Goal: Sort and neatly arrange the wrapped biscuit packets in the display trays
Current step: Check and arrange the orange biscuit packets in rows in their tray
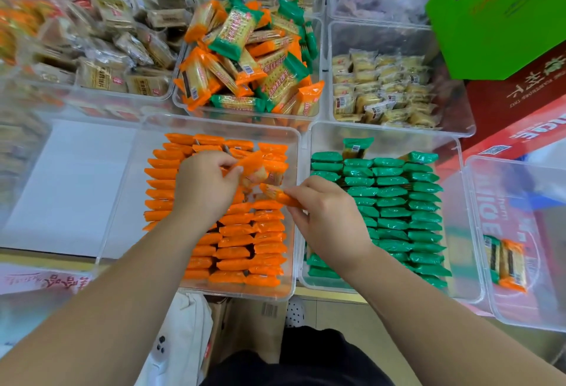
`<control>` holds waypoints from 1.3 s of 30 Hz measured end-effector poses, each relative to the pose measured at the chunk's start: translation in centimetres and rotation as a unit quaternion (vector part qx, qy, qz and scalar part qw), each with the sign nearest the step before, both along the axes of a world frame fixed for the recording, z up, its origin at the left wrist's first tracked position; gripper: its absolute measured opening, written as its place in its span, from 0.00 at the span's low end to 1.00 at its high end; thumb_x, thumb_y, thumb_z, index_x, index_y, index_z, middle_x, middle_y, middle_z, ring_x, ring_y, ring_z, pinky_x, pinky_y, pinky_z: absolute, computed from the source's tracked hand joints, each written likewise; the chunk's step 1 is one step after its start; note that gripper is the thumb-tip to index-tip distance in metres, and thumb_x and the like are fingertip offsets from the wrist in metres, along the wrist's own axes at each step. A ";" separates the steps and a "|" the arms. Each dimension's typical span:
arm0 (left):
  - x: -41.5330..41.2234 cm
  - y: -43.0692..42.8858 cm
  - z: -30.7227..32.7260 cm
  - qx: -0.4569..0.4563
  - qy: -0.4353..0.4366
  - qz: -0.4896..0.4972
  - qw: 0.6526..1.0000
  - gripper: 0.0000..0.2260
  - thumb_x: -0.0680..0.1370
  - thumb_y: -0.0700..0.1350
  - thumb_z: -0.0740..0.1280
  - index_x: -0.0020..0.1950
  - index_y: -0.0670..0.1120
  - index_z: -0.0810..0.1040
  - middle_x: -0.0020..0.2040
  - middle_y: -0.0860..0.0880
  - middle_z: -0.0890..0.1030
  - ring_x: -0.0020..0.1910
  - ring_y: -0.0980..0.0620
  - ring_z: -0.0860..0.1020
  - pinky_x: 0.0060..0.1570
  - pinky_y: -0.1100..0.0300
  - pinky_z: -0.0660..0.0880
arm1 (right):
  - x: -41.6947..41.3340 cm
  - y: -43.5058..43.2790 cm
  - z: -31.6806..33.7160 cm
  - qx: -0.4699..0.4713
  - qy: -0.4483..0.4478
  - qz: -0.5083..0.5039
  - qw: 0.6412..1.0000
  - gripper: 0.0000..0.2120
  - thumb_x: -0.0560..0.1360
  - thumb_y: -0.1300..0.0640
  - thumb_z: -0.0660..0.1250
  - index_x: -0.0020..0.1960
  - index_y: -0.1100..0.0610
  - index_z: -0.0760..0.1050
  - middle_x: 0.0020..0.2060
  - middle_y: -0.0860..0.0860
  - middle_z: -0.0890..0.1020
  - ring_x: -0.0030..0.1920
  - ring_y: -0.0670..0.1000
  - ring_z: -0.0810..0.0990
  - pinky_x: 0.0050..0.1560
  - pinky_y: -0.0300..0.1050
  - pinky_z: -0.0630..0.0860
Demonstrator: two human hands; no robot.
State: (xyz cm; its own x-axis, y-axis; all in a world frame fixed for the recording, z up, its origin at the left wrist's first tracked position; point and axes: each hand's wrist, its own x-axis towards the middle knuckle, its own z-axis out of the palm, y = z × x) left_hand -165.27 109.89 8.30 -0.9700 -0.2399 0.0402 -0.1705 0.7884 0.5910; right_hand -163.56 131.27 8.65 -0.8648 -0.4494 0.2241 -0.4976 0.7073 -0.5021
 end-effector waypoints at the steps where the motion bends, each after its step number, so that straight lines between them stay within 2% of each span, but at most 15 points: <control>1: 0.6 -0.3 0.5 0.019 0.010 0.018 1.000 0.07 0.78 0.44 0.72 0.52 0.43 0.86 0.45 0.50 0.84 0.44 0.48 0.79 0.43 0.59 0.69 | -0.5 -0.5 -0.6 0.027 0.007 0.007 1.000 0.06 0.73 0.62 0.73 0.50 0.56 0.84 0.39 0.52 0.79 0.38 0.55 0.79 0.37 0.48 0.79; 5: 3.1 -1.4 1.3 0.072 0.023 0.092 0.993 0.06 0.77 0.45 0.73 0.51 0.45 0.86 0.40 0.55 0.79 0.37 0.55 0.74 0.41 0.59 0.67 | -2.7 -2.7 -2.7 0.166 0.042 -0.006 0.985 0.08 0.66 0.60 0.79 0.40 0.51 0.81 0.34 0.48 0.80 0.37 0.55 0.78 0.39 0.47 0.73; 8: 5.0 -1.9 1.4 0.128 0.019 0.143 0.981 0.05 0.77 0.47 0.73 0.49 0.48 0.86 0.39 0.54 0.80 0.39 0.52 0.76 0.43 0.55 0.73 | -3.9 -4.2 -3.2 0.261 0.040 -0.009 0.964 0.14 0.60 0.57 0.81 0.37 0.49 0.77 0.32 0.46 0.79 0.40 0.54 0.77 0.43 0.48 0.72; 11: 7.0 -2.1 1.7 0.167 0.035 0.170 0.971 0.01 0.76 0.48 0.73 0.46 0.54 0.83 0.40 0.54 0.82 0.41 0.50 0.79 0.44 0.53 0.77 | -4.5 -5.2 -3.3 0.308 0.015 0.000 0.951 0.07 0.68 0.59 0.74 0.42 0.49 0.79 0.38 0.47 0.81 0.50 0.56 0.75 0.50 0.52 0.67; 14: 8.7 -2.1 1.8 0.204 0.033 0.190 0.960 0.05 0.76 0.48 0.74 0.44 0.58 0.81 0.40 0.52 0.82 0.41 0.49 0.79 0.43 0.53 0.77 | -4.8 -6.0 -3.0 0.350 -0.025 0.004 0.936 0.08 0.74 0.61 0.67 0.47 0.48 0.80 0.44 0.47 0.80 0.56 0.57 0.71 0.54 0.53 0.62; 19: 11.3 -1.7 1.6 0.257 0.006 0.218 0.941 0.07 0.75 0.46 0.75 0.42 0.59 0.82 0.40 0.52 0.83 0.42 0.49 0.80 0.43 0.53 0.78 | -3.9 -5.9 -2.8 0.381 -0.043 0.020 0.923 0.10 0.74 0.62 0.64 0.38 0.49 0.70 0.40 0.47 0.78 0.56 0.57 0.68 0.56 0.55 0.60; 22: 12.7 -1.5 1.8 0.285 -0.010 0.230 0.931 0.09 0.75 0.44 0.75 0.42 0.59 0.82 0.40 0.56 0.84 0.42 0.57 0.81 0.43 0.58 0.77 | -3.2 -5.1 -2.7 0.367 -0.061 0.026 0.928 0.08 0.76 0.56 0.62 0.42 0.48 0.78 0.45 0.46 0.80 0.60 0.56 0.69 0.60 0.56 0.60; 26: 13.9 -1.1 2.0 0.330 -0.039 0.244 0.911 0.03 0.75 0.44 0.75 0.48 0.52 0.85 0.43 0.52 0.85 0.46 0.50 0.82 0.45 0.57 0.78 | -1.8 -3.3 -1.7 0.298 -0.044 0.042 0.953 0.12 0.77 0.49 0.62 0.49 0.49 0.84 0.51 0.47 0.82 0.65 0.56 0.71 0.64 0.58 0.61; 28: 14.1 -0.5 2.7 0.363 -0.047 0.248 0.897 0.04 0.76 0.43 0.74 0.48 0.51 0.84 0.44 0.52 0.85 0.45 0.56 0.83 0.42 0.64 0.76 | -0.3 -2.0 -0.9 0.213 -0.029 0.012 0.977 0.11 0.76 0.48 0.65 0.47 0.50 0.85 0.47 0.46 0.85 0.61 0.55 0.76 0.60 0.58 0.67; 30: 14.4 0.3 3.5 0.406 -0.054 0.248 0.878 0.06 0.76 0.40 0.73 0.48 0.51 0.83 0.39 0.56 0.85 0.38 0.62 0.81 0.38 0.68 0.75 | 1.5 -0.4 -0.2 0.122 -0.022 -0.020 0.992 0.10 0.75 0.48 0.67 0.45 0.50 0.86 0.43 0.46 0.86 0.54 0.55 0.79 0.54 0.55 0.72; 32: 14.8 1.1 4.1 0.447 -0.059 0.255 0.856 0.05 0.76 0.38 0.72 0.49 0.48 0.82 0.34 0.55 0.83 0.34 0.57 0.79 0.36 0.65 0.74 | 3.6 0.9 1.3 0.040 -0.093 -0.029 0.994 0.11 0.78 0.46 0.68 0.50 0.51 0.85 0.44 0.45 0.85 0.51 0.50 0.80 0.52 0.51 0.75; 34: 15.3 1.8 4.6 0.471 -0.065 0.255 0.842 0.05 0.76 0.37 0.73 0.49 0.47 0.82 0.32 0.53 0.81 0.34 0.53 0.77 0.36 0.61 0.73 | 5.6 2.0 3.0 -0.038 -0.233 -0.050 0.970 0.12 0.78 0.46 0.69 0.56 0.51 0.84 0.46 0.42 0.84 0.48 0.39 0.78 0.50 0.38 0.74; 35: 15.5 2.2 4.9 0.477 -0.069 0.246 0.841 0.05 0.76 0.37 0.72 0.49 0.46 0.82 0.32 0.52 0.81 0.32 0.54 0.77 0.35 0.61 0.73 | 6.5 2.4 3.6 -0.074 -0.301 -0.061 0.949 0.11 0.78 0.47 0.70 0.57 0.51 0.83 0.45 0.41 0.84 0.45 0.37 0.79 0.47 0.33 0.73; 37: 16.1 3.0 5.7 0.483 -0.074 0.214 0.846 0.05 0.76 0.35 0.72 0.49 0.44 0.81 0.31 0.52 0.80 0.30 0.56 0.76 0.33 0.63 0.73 | 8.0 3.1 4.3 -0.151 -0.376 -0.089 0.910 0.07 0.78 0.52 0.71 0.55 0.51 0.83 0.42 0.45 0.85 0.42 0.39 0.80 0.44 0.35 0.73; 39: 16.5 3.5 6.5 0.485 -0.076 0.187 0.851 0.05 0.76 0.35 0.72 0.48 0.43 0.81 0.31 0.51 0.80 0.29 0.57 0.76 0.33 0.62 0.72 | 9.1 3.6 5.2 -0.252 -0.408 -0.126 0.868 0.03 0.77 0.57 0.72 0.50 0.53 0.82 0.41 0.52 0.85 0.42 0.46 0.82 0.42 0.39 0.74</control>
